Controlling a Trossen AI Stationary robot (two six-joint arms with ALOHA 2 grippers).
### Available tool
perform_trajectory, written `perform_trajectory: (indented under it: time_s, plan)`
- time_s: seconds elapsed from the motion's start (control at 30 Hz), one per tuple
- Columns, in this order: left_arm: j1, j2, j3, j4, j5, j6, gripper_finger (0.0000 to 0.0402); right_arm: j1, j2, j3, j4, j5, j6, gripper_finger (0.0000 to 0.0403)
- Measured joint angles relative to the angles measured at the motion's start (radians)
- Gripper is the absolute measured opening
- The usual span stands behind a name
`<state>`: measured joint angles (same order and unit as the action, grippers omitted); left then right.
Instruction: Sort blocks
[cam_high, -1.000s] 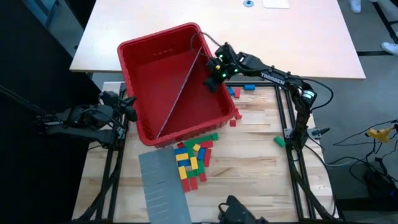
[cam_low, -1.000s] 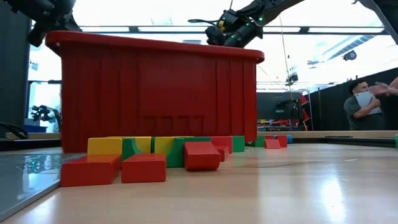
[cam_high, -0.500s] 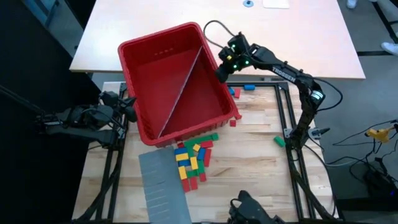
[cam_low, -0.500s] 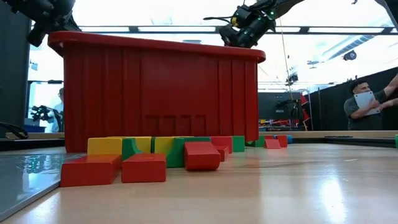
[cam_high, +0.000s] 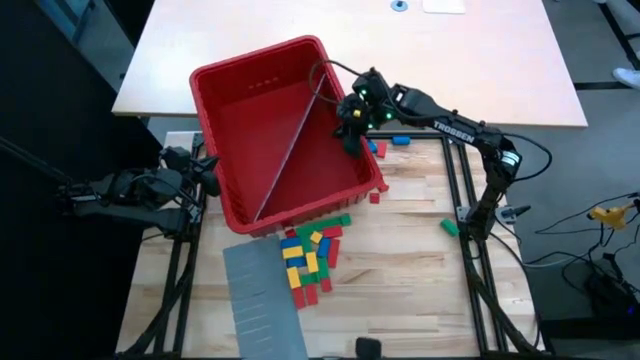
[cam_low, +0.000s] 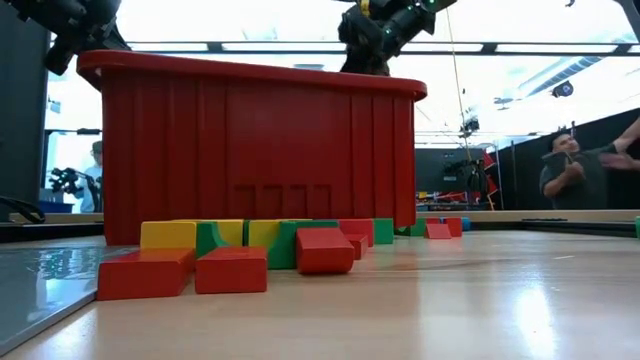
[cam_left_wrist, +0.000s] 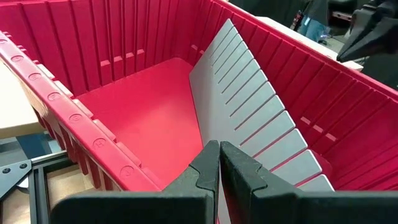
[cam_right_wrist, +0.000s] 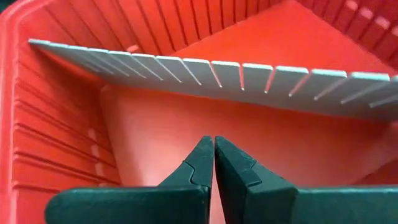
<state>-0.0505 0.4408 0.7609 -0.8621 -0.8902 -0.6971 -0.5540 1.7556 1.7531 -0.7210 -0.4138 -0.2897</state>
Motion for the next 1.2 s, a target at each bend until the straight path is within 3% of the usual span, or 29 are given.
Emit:
perform_trajectory:
  time_s: [0.63,0.83,1.07,1.2]
  plan:
    - [0.0,0.0,0.0,-0.001,0.008,0.005,0.0,0.162,-0.003,0.001,-0.096,0.196,-0.123,0.0]
    - [0.0,0.0,0.0,-0.003,0.019,0.008,0.0,0.184,-0.003,0.001,-0.134,0.209,-0.116,0.0]
    - [0.0,0.0,0.0,-0.004,0.019,0.008,0.0,0.203,-0.002,0.001,-0.226,0.218,-0.107,0.0]
    - [0.0,0.0,0.0,-0.005,0.019,0.008,0.0,0.214,-0.002,-0.003,-0.328,0.29,-0.153,0.0]
